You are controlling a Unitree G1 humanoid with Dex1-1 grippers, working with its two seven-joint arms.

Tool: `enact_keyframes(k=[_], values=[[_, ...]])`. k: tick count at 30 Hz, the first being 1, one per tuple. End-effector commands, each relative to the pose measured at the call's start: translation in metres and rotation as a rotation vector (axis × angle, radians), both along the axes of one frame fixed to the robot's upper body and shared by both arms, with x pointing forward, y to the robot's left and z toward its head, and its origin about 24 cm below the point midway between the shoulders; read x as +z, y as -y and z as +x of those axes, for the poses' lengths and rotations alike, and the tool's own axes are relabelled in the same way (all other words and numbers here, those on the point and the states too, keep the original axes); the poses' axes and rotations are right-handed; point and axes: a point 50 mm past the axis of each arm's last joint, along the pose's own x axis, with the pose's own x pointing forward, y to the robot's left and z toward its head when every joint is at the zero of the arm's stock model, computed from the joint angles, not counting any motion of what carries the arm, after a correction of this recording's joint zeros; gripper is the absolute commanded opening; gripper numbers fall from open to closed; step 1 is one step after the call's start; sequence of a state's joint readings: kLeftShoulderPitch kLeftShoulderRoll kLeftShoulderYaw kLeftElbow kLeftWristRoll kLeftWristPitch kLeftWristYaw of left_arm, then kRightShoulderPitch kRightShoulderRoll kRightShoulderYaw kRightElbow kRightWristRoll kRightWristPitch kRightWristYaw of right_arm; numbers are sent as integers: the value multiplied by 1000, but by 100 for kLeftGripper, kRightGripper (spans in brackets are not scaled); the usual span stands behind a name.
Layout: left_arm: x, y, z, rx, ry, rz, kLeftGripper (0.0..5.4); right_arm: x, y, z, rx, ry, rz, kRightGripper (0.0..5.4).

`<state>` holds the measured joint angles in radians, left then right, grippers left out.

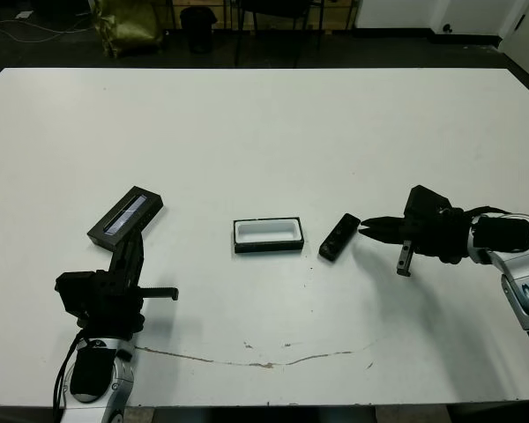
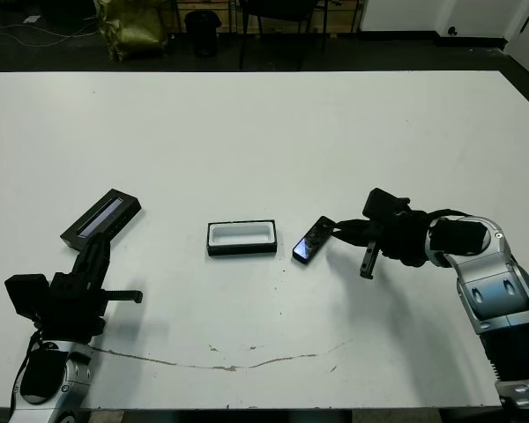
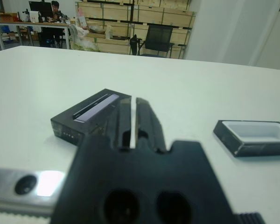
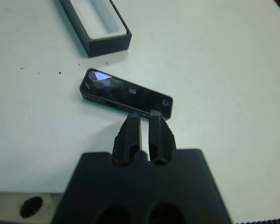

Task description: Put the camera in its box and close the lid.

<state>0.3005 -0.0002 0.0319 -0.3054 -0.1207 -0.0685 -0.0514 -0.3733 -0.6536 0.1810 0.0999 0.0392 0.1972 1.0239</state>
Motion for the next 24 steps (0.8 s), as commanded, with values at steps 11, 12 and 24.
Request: enact_keyframes(k=[11,12,24], values=[[-6,-2,-3,9,-37,6,2,-17,14,4,-35,-16,-55,0],[-6,-3,-3,10,-39,7,2,-18,14,4,-38,-17,-56,0],[-7,-3,-2,3,-28,2,2,-27,15,10,-26,-20,-55,0]])
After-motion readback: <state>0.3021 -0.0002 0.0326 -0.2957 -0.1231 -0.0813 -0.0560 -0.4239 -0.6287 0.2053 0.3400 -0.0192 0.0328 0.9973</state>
